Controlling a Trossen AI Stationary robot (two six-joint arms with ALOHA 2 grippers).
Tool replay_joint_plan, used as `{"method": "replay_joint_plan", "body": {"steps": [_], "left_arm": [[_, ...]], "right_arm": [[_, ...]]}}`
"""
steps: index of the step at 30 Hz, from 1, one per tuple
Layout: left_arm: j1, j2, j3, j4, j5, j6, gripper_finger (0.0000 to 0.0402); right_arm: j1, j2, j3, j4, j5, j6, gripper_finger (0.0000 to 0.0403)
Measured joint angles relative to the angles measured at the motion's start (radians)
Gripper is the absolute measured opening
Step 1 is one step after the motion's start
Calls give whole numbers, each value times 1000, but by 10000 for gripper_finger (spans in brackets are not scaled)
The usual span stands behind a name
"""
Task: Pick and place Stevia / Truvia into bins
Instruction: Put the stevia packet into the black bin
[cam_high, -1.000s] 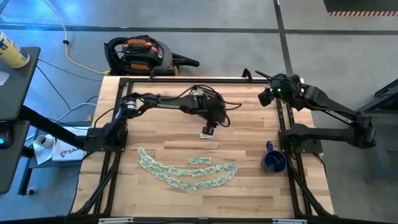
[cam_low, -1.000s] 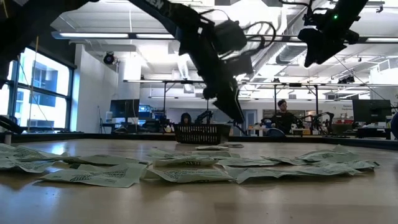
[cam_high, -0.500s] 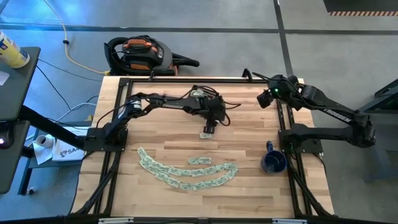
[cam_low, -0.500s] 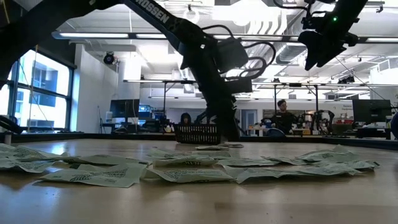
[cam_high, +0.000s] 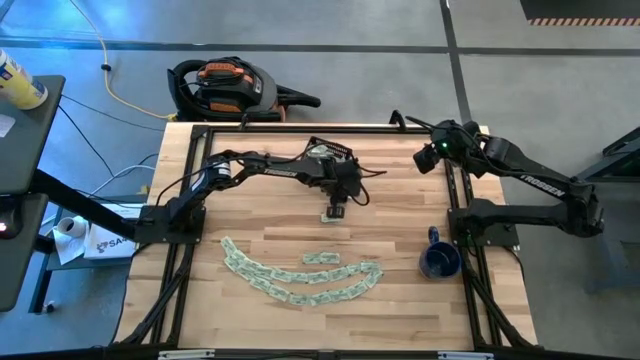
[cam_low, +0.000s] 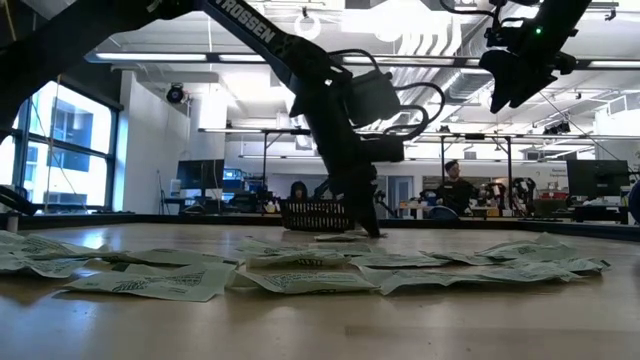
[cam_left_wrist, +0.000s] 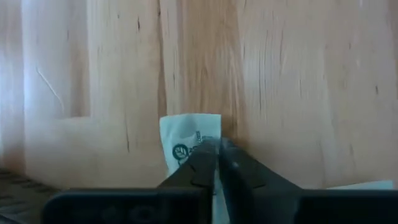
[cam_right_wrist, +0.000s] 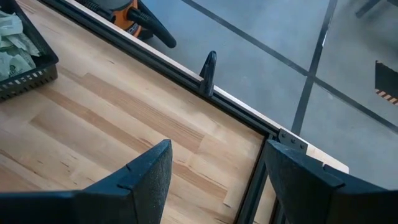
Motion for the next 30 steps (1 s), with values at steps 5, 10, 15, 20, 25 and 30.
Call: {"method": "replay_joint_plan", "body": {"steps": [5, 10, 15, 20, 25, 30], "left_arm": [[-7, -21, -1, -94, 4, -125, 22], [-30, -73, -11, -186, -3, -231, 25], [-34, -192, -6, -196, -68, -290, 22], [25, -259, -7, -182, -187, -296, 22], [144, -229, -6, -121, -197, -201, 23], [207, -182, -6, -84, -85, -197, 57]], "right_arm": [[0, 0, 0, 0, 0, -1, 245], [0, 0, 0, 0, 5, -10, 245], [0, 0, 0, 2, 12, -45, 245], [0, 0, -1, 21, 12, -58, 245], [0, 0, -1, 53, -5, -70, 245], [0, 0, -1, 50, -18, -64, 245]]}}
